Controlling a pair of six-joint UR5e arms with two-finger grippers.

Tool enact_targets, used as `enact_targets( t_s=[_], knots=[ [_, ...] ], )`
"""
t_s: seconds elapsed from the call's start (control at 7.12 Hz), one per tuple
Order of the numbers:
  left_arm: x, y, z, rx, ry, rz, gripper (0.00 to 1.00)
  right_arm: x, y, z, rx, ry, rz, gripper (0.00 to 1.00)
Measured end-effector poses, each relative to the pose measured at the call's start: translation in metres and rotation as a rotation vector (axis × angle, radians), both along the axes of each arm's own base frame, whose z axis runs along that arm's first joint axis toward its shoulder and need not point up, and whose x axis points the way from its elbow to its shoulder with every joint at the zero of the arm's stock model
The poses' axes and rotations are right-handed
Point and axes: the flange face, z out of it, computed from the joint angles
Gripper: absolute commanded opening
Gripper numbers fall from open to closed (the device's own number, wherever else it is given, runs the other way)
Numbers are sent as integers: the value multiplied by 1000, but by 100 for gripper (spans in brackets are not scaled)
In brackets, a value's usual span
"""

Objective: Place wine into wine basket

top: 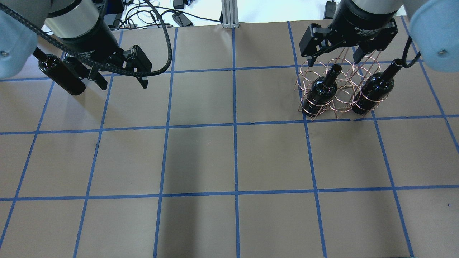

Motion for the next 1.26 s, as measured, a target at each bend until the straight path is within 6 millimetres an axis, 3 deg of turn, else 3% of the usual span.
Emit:
enact_targets(
  t_s=[0.14, 0.56, 0.98, 1.26],
  knots=[
    [22, -5, 4, -8, -14, 25, 100, 0, 0, 0, 0, 0, 0, 100],
    [124, -34, 3, -51, -35, 120, 100, 0, 0, 0, 0, 1, 0, 100],
    [202, -85, -2, -92, -57, 95, 100, 0, 0, 0, 0, -1, 0, 100],
    [254, -121, -17, -78, -54, 62, 100, 0, 0, 0, 0, -2, 1, 100]
  ],
)
